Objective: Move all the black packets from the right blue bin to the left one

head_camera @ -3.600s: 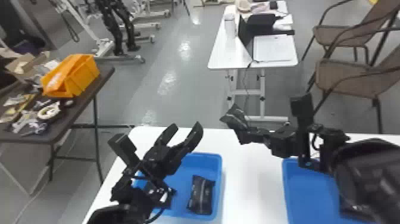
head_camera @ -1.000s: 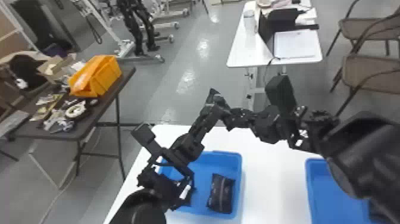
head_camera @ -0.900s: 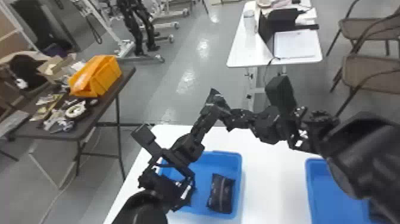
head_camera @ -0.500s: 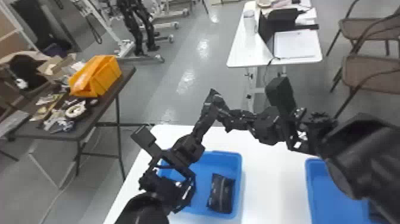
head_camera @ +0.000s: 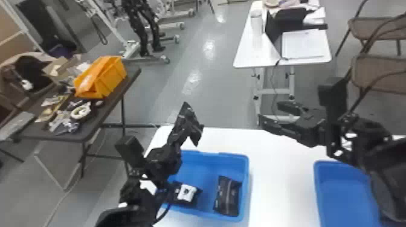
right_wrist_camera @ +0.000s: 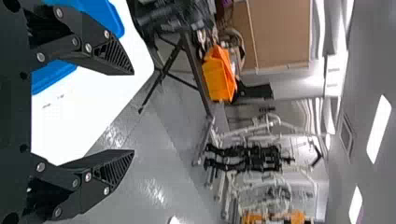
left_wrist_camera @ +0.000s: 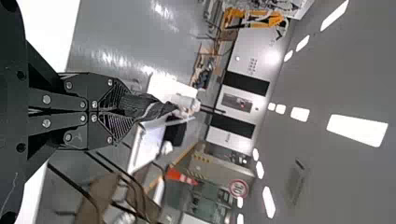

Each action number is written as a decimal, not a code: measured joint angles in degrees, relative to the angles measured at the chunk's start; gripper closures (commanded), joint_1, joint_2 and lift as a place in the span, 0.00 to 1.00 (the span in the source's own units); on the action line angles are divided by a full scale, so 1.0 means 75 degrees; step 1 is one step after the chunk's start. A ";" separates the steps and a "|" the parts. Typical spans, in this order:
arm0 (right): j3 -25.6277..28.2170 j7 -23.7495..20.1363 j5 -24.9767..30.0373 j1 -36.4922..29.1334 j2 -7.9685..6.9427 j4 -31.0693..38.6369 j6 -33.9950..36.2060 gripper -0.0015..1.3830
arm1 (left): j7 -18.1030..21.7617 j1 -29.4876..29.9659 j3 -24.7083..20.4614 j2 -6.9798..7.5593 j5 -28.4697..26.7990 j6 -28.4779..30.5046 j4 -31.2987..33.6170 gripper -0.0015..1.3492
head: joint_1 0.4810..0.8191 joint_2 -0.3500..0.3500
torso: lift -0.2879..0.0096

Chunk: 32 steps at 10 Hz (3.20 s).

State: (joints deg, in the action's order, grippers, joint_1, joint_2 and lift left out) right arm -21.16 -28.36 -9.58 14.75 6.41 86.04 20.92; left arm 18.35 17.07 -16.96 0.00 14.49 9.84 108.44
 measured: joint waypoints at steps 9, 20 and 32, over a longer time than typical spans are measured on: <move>0.3756 0.2682 0.0273 -0.4214 -0.0582 0.2440 0.1438 0.16 | 0.0539 0.0895 0.0084 0.0000 -0.1852 -0.0856 -0.0350 0.12 | 0.63 0.60 | 0.97; 0.3717 0.3615 -0.0026 -0.2594 -0.0305 -0.0634 0.1559 0.26 | 0.1062 0.0649 -0.0063 0.0000 -0.1828 -0.0953 -0.0369 0.12 | 0.63 0.52 | 0.97; 0.3526 0.2507 -0.1220 -0.3698 -0.0194 0.1746 0.1777 0.93 | 0.0963 0.0484 -0.0022 0.0000 -0.0830 -0.0732 -0.0126 0.11 | 0.63 0.60 | 0.97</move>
State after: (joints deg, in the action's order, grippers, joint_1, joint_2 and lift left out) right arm 5.29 -9.56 -18.73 -12.98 4.95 99.13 34.25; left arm 25.58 20.70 -17.12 0.00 8.26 4.35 107.50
